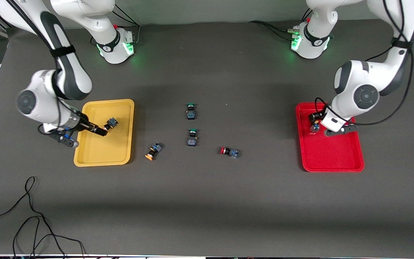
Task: Place red and yellow buttons in trays
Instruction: 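Lower and release the buttons into both trays with both grippers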
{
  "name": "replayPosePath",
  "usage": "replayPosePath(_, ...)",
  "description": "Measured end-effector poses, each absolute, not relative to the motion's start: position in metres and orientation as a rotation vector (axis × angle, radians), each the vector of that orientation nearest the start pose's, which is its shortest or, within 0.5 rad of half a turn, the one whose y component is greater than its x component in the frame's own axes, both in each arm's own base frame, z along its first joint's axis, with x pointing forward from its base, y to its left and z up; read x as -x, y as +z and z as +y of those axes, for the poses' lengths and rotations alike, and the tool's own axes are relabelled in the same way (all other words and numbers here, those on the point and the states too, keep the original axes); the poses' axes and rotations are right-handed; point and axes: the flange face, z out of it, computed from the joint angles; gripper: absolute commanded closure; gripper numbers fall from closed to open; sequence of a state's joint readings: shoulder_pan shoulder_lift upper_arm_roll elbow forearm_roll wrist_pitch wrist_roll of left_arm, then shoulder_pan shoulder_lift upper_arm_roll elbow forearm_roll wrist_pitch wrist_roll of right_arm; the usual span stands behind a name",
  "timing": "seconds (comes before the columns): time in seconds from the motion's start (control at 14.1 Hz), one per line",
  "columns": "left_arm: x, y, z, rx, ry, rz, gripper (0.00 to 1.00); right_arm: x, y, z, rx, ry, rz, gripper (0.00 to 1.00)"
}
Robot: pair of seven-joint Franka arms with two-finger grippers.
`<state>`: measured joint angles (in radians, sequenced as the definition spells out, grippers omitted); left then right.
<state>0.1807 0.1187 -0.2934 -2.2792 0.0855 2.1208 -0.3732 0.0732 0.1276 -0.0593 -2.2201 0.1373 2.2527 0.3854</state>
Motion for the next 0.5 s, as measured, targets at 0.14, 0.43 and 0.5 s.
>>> replayPosePath(0.14, -0.516, 0.355, -0.060, 2.974, 0.419, -0.301, 0.01, -0.555, 0.356, 0.025, 2.972, 0.134, 0.679, 0.00)
replayPosePath(0.43, -0.538, 0.499, -0.094, 2.986, 0.326, -0.250, 0.01, -0.582, 0.424, 0.082, 2.952, 0.125, 0.682, 0.00)
replayPosePath(0.5, -0.539, 0.522, -0.112, 3.003, 0.282, -0.216, 0.00, -0.585, 0.433, 0.100, 2.946, 0.138, 0.699, 0.00)
